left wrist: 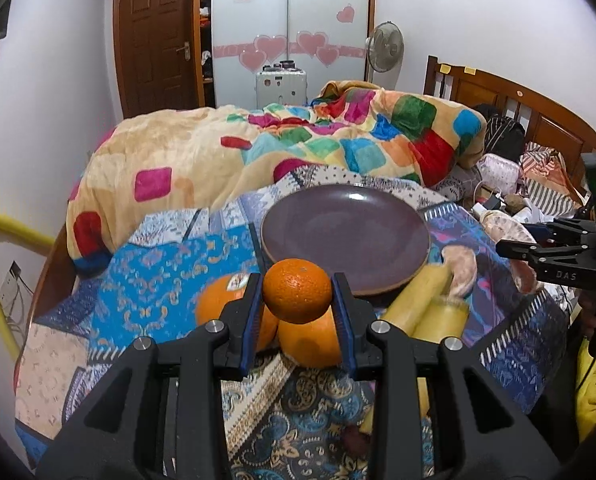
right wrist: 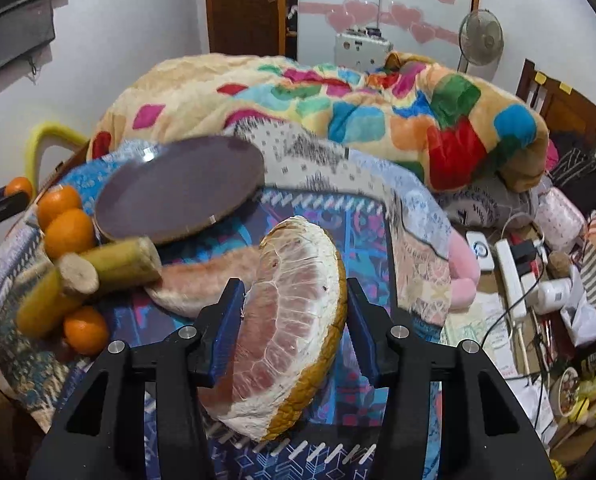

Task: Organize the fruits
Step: 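Close the left tool on the small mandarin while the right tool grasps the pomelo wedge, then carry the mandarin with the left tool onto the dark plate while the right tool places the pomelo wedge there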

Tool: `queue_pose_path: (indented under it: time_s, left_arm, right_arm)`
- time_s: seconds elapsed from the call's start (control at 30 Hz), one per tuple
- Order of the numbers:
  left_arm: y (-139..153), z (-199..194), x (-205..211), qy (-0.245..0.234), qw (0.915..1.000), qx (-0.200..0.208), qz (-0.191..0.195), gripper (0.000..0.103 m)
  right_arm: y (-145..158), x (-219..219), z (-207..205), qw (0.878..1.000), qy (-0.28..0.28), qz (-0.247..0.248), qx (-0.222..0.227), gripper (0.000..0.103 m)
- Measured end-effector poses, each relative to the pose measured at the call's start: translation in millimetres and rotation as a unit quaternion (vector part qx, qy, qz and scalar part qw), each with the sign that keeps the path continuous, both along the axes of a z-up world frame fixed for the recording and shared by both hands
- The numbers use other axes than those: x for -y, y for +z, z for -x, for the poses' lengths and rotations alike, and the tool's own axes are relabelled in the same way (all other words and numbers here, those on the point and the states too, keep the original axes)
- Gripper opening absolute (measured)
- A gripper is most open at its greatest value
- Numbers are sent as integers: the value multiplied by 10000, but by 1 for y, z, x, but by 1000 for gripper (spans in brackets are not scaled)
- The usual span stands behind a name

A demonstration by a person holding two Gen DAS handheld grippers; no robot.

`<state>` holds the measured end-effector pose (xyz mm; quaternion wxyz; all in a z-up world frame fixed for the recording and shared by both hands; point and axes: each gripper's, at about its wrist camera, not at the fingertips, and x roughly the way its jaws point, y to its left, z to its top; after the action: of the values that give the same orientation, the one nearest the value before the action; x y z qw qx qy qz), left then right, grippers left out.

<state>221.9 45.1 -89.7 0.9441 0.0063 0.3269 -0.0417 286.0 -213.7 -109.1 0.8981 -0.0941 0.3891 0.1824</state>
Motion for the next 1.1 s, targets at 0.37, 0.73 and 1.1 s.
queue_pose_path:
  time_s: [0.37, 0.73, 1.1]
  left_arm:
    - [20, -31, 8, 115, 9997, 164, -166, 33]
    - [25, -73, 3, 266, 9996, 84, -74, 33]
    - [-1, -126, 4, 291, 9982, -490, -159, 33]
  right_arm:
    - [45, -22, -14, 9976, 184, -259, 609, 47]
    - [60, -52, -39, 9944, 358, -390, 910, 47]
    - [27, -80, -79, 9969, 460, -410, 480, 47]
